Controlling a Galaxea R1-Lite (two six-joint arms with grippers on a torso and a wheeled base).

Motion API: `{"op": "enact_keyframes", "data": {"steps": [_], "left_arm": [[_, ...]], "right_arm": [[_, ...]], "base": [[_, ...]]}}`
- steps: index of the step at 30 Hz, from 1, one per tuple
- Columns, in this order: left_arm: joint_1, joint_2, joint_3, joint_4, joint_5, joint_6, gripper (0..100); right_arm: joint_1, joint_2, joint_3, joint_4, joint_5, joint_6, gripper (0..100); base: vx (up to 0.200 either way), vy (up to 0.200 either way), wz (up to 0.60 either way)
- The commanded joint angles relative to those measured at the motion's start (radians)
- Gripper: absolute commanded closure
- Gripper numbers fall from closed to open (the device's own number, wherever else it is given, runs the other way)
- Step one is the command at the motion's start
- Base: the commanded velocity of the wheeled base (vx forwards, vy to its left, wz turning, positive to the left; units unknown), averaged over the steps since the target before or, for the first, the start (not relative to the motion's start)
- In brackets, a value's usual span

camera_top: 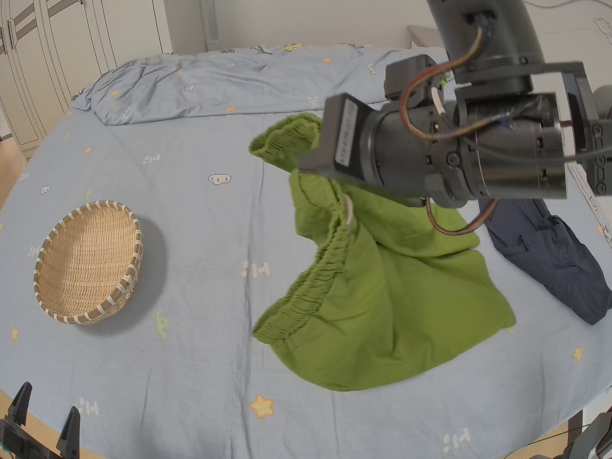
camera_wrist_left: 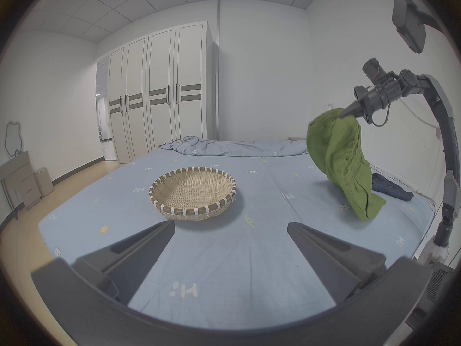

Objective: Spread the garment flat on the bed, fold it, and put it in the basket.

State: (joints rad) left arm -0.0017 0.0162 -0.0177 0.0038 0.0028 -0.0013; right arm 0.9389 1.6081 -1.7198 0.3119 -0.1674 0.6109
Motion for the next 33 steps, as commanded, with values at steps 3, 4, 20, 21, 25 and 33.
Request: {"op": "enact_keyframes", "data": {"steps": [3, 4, 20, 21, 25, 33], "left_arm": [[0.0, -0.013, 0.016, 0.001, 0.0, 0.0, 0], [0.0, -0.013, 0.016, 0.001, 0.0, 0.0, 0], [0.0, -0.013, 0.016, 0.001, 0.0, 0.001, 0], [0.0, -0.013, 0.016, 0.001, 0.0, 0.001, 0], [0.0, -0.015, 0.016, 0.001, 0.0, 0.001, 0], [0.0, -0.015, -0.007, -0.018, -0.001, 0.003, 0]], "right_arm": [[0.029, 0.058, -0.067, 0.001, 0.042, 0.059, 100], [0.029, 0.058, -0.067, 0.001, 0.042, 0.059, 100], [0.032, 0.349, -0.066, -0.03, 0.028, -0.069, 0], [0.032, 0.354, -0.063, -0.014, 0.026, -0.075, 0], [0.012, 0.346, -0.055, 0.012, 0.028, -0.066, 0], [-0.123, 0.046, 0.22, 0.026, 0.066, -0.089, 0]], "base": [[0.0, 0.0, 0.0], [0.0, 0.0, 0.0], [0.0, 0.0, 0.0], [0.0, 0.0, 0.0], [0.0, 0.0, 0.0], [0.0, 0.0, 0.0]]}}
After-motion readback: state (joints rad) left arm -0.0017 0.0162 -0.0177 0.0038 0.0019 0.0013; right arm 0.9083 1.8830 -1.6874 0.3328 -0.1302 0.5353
